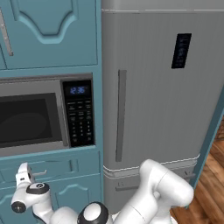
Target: Open the drawer on the left and place the cutting tools on the cutting board.
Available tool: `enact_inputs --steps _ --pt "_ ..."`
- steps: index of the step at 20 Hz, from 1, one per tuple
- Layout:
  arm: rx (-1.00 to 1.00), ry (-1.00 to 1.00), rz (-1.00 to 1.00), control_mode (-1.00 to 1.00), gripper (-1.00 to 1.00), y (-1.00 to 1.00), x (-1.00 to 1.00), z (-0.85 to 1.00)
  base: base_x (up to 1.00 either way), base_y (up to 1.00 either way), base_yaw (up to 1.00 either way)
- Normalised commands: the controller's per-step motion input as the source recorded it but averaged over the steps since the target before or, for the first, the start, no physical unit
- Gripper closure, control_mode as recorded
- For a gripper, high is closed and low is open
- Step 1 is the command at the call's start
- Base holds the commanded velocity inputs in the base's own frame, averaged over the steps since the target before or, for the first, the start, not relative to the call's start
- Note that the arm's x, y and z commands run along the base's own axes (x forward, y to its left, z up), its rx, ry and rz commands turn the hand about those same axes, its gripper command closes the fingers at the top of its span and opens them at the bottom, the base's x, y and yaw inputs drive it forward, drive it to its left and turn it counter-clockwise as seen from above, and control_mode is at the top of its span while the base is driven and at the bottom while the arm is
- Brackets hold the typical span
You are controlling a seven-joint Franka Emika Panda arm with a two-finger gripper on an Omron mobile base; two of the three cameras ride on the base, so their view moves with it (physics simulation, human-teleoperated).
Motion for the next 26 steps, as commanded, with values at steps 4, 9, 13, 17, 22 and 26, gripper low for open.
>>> enact_inputs --steps 4,9,13,17,22,26 --pt "0.0 0.0 0.0 -1.0 1.0 0.0 0.0 0.0 0.0 0.0 0.0" --pt "0.0 0.0 0.0 -1.0 1.0 0.0 0.0 0.0 0.0 0.0 0.0" --pt "0.0 0.0 0.0 -1.0 1.0 0.0 -0.05 0.0 0.0 0.0 0.0" --pt "0.0 0.0 0.0 -1.0 1.0 0.0 -0.37 0.0 0.0 0.0 0.0" --pt "0.0 0.0 0.0 -1.0 1.0 0.0 -0.52 0.0 0.0 0.0 0.0" --pt "0.0 0.0 0.0 -1.0 1.0 0.0 -0.61 0.0 0.0 0.0 0.0"
